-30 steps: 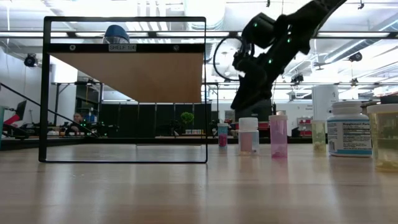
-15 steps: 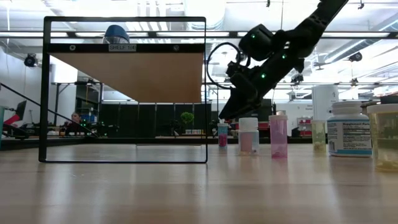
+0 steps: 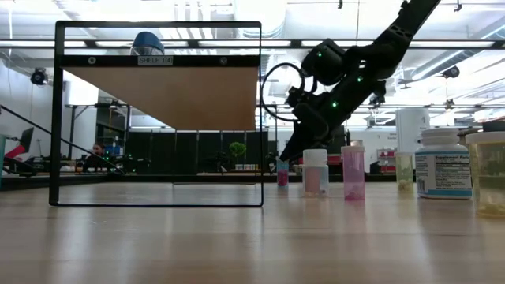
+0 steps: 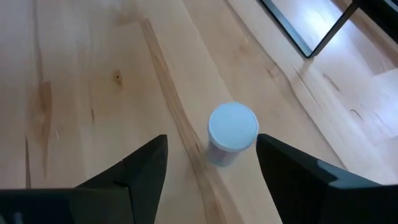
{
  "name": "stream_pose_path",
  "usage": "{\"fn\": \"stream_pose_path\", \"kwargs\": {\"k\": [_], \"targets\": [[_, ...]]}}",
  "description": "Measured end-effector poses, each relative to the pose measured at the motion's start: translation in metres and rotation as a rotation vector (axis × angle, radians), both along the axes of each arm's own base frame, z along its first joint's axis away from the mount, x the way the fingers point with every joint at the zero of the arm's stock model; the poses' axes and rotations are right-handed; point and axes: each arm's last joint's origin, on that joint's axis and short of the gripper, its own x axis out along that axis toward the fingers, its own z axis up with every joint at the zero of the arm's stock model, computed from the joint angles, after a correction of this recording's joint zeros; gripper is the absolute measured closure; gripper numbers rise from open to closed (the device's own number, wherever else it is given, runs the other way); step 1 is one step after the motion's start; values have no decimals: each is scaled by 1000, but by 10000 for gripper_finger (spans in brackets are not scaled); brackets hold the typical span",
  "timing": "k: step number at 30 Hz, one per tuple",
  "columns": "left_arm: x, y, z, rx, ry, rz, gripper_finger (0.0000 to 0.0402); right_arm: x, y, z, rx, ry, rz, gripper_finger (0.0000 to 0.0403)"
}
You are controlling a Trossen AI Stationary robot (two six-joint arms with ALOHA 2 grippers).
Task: Pick and place medicine bottles onto shelf by color
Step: Put the top blue capsule bottle on the shelf
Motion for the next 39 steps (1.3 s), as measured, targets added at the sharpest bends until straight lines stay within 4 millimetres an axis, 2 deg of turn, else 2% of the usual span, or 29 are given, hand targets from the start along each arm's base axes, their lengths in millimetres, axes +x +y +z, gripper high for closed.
{"fn": "stream_pose_path", "kwargs": {"k": [16, 39], "targets": [[0, 0, 0, 4, -3, 13, 401, 4, -1, -11, 6, 5, 0, 172], [0, 0, 0, 6, -4, 17, 401, 4, -1, -11, -8, 9, 12, 179]]}}
